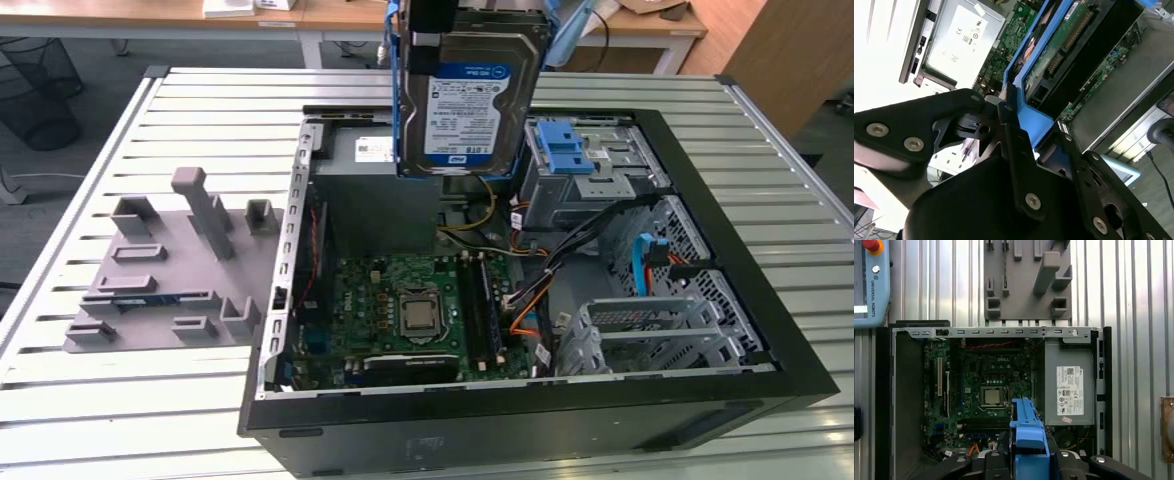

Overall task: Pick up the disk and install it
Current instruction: 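Pick up the disk, then insert the disk into the insertion slot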

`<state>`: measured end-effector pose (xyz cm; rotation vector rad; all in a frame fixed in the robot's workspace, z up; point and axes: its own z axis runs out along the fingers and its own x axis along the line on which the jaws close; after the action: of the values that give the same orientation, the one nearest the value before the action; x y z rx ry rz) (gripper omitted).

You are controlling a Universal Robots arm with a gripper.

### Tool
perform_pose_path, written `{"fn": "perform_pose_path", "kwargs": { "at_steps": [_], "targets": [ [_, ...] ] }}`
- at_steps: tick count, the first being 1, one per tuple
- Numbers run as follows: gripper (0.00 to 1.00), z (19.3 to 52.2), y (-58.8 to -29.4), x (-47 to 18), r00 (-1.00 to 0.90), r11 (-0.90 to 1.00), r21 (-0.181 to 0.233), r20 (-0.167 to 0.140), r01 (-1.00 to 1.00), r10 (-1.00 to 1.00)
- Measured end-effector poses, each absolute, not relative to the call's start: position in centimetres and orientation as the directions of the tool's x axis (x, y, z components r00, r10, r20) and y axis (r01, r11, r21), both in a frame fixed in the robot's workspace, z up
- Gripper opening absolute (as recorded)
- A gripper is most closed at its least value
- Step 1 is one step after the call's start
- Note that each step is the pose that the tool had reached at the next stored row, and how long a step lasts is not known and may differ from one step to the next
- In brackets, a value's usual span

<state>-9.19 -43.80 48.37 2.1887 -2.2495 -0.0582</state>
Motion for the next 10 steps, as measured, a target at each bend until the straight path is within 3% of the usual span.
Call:
{"fn": "perform_pose_path", "kwargs": {
  "at_steps": [10],
  "targets": [
    [0.36, 48.37, -43.80, -9.17, -0.028, 0.027, 0.028, -0.024, -0.999, -0.999]
  ]
}}
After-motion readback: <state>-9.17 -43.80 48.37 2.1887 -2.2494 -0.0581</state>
